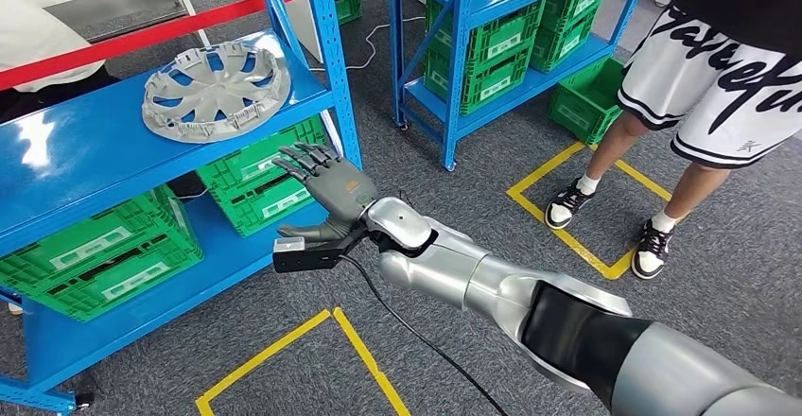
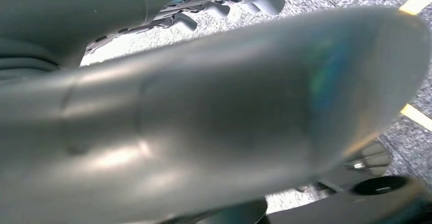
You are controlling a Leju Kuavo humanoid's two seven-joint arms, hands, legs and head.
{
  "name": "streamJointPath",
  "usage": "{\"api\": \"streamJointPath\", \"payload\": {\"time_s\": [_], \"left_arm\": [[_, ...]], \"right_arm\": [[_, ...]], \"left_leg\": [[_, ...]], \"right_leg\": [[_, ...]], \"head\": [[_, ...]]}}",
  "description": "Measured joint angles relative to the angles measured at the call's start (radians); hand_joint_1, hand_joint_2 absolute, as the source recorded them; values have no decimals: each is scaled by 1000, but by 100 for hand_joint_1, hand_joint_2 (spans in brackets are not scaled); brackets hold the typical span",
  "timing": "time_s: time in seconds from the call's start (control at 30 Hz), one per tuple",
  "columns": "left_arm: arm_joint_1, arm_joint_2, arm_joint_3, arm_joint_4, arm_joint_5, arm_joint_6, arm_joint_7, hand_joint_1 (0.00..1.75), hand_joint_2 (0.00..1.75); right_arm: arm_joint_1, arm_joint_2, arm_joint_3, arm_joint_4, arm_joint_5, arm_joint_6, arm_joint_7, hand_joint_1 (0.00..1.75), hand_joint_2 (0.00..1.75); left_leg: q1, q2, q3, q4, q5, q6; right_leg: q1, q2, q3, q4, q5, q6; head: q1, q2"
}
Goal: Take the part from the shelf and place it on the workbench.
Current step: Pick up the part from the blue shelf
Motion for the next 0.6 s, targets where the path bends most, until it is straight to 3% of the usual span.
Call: {"api": "streamJointPath", "payload": {"time_s": [0.03, 0.07, 0.1, 0.17, 0.23, 0.37, 0.43, 0.53, 0.57, 0.6], "left_arm": [[0, 0, 0, 0, -2, -1, 2, 0, 0], [1, -1, 0, 0, -3, -1, 3, 0, 0], [2, -2, 0, 0, -4, -2, 4, 0, 0], [4, -1, 0, 0, -5, -2, 5, 0, 0], [4, 0, 0, 1, -5, -2, 5, 0, 0], [2, -1, 0, -1, -11, -3, 4, 0, 0], [-3, -1, 0, -2, -15, -6, 4, 0, 0], [-9, -3, -1, -2, -19, -13, 5, 0, 0], [-9, -3, -1, -2, -21, -14, 7, 0, 0], [-9, -4, -1, -2, -23, -14, 8, 0, 0]], "right_arm": [[5, -1, 0, 0, 1, 0, 1, 0, 0], [11, -2, 0, -2, 2, 0, 2, 0, 0], [16, -4, 0, -3, 3, -1, 2, 0, 0], [23, -6, 0, -8, 6, -2, 2, 0, 0], [26, -7, 0, -11, 7, -3, 2, 0, 0], [24, -12, 0, -19, 7, -4, 2, 0, 0], [20, -17, 0, -21, 6, -2, 1, 0, 0], [24, -24, 0, -21, 4, 1, -3, 0, 0], [25, -26, 0, -21, 3, 2, -4, 0, 0], [25, -27, 0, -21, 1, 3, -7, 0, 0]], "left_leg": [[0, 1, -34, 29, -20, -1], [0, 1, -51, 26, -22, 1], [0, 2, -53, -8, 1, 5], [-5, 3, -31, -131, 107, 21], [-12, 4, -11, -216, 174, 34], [-11, 2, 18, -245, 180, 51], [-6, 1, 37, -252, 173, 62], [-6, -2, 58, -252, 151, 68], [-6, -4, 66, -251, 142, 67], [-6, -5, 77, -249, 132, 65]], "right_leg": [[0, 0, 10, 0, -9, 0], [1, 0, 22, 0, -19, -1], [2, 0, 35, 0, -30, 0], [5, 0, 63, -1, -51, 2], [6, 2, 78, -4, -68, 11], [7, 4, 81, 18, -68, 33], [6, 2, 27, 107, -74, 42], [3, 1, -97, 259, -138, 56], [2, 1, -120, 266, -147, 58], [1, 1, -126, 239, -131, 59]], "head": [[0, 0], [0, 0], [0, 0], [-1, 0], [-2, 0], [-2, 0], [-1, 0], [0, 0], [0, 0], [0, 0]]}}
